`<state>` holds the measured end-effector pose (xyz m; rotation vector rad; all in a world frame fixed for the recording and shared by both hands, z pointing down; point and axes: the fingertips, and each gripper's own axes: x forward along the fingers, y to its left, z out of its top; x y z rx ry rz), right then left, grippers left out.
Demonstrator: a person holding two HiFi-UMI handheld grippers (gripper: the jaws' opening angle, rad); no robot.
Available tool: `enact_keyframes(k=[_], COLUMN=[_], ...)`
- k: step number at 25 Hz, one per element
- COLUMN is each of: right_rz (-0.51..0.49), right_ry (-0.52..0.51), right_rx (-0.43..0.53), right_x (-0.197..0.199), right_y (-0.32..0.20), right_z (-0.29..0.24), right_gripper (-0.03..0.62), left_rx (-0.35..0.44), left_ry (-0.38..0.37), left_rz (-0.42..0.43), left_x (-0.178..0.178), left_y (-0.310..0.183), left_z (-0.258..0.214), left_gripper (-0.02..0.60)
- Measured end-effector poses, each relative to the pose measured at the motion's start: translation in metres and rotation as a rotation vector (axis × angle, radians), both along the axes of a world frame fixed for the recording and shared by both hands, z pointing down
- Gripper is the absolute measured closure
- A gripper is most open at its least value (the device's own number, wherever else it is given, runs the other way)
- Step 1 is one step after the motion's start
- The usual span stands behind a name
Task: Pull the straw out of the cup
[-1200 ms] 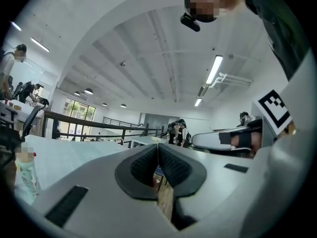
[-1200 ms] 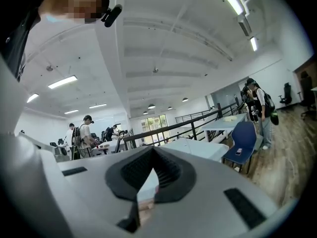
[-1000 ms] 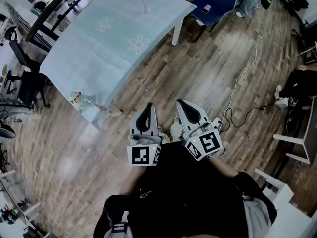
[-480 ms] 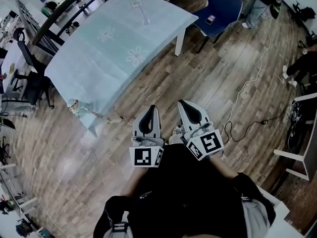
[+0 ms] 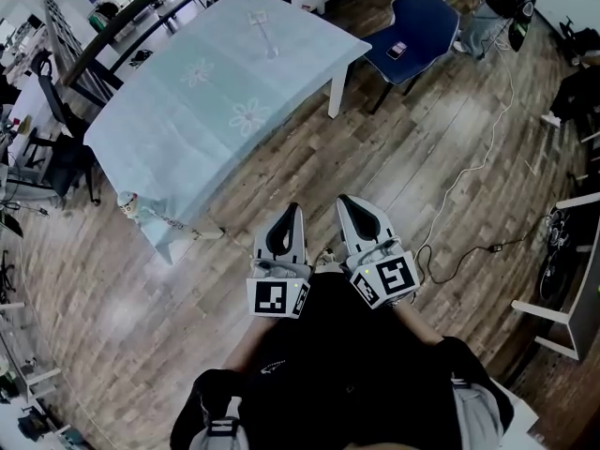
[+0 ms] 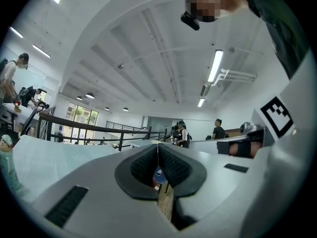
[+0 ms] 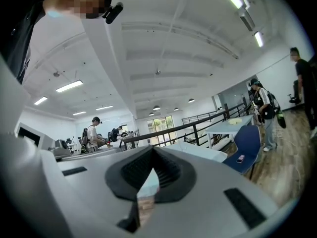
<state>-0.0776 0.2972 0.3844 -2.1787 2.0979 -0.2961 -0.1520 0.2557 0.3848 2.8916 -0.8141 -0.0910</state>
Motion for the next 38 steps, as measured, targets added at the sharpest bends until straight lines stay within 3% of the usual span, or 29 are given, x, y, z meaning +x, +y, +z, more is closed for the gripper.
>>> enact_keyframes(k=[9, 16, 30, 38], right_rz=[0.005, 0.043, 0.081, 0.073], right_ry=[-0.008, -0.017, -0.049, 0.002], right_rx=[-0.028, -0.087, -0.077, -0.069], right_x=[0.021, 0.054, 0.124, 0.129], right_y=[-0.012, -0.034, -0.16, -0.235], right_z=[0.013, 0.024, 0.006, 0.004], right_gripper=[0.585, 0.585, 0.585, 0.585], left_rx=[-0.021, -0.017, -0.033, -0.028], left_ry=[-0.014, -0.023, 0.034, 0.058], left_rz=[0.017, 0.057, 0.092, 0.152], left_x=[0.029, 0.073, 0.138, 0.154], left_y=[-0.014, -0.044, -0.177, -0.239], left_z=[0.014, 0.018, -0.001, -0.001], left_gripper=[0.565, 0.565, 0.565, 0.565])
